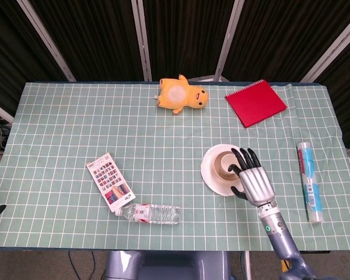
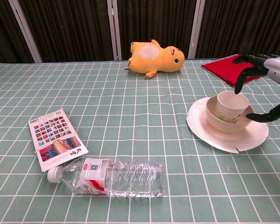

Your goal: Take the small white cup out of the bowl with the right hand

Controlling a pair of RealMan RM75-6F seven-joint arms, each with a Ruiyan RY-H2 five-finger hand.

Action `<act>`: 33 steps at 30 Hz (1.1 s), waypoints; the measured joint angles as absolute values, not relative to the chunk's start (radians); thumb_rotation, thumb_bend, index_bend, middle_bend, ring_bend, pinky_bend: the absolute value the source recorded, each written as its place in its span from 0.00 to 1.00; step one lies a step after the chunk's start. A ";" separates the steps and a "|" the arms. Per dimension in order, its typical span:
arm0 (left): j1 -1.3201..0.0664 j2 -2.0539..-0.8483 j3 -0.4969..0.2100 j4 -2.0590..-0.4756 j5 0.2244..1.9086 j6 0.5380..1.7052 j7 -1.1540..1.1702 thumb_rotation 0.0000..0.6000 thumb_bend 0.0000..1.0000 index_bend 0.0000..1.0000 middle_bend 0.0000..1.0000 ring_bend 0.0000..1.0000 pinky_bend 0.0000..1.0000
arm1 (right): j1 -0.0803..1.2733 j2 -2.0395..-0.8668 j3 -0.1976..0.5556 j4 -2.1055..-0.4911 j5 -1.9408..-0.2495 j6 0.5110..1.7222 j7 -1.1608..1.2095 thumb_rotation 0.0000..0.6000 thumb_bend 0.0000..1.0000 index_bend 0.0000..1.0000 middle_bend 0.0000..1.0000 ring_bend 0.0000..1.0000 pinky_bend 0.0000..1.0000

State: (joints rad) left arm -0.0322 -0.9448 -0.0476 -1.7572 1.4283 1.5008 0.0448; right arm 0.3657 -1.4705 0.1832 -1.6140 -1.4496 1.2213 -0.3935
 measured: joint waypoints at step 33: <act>-0.037 -0.944 -0.050 -1.756 1.417 1.489 0.040 1.00 0.00 0.00 0.00 0.00 0.00 | 0.463 -1.577 0.207 -1.433 -1.246 1.113 -0.403 1.00 0.44 0.58 0.13 0.00 0.00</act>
State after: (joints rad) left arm -0.0367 -0.9442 -0.0501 -1.7559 1.4172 1.4885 0.0401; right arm 0.4625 -1.5766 0.2072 -1.4331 -1.2465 1.1129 -0.4035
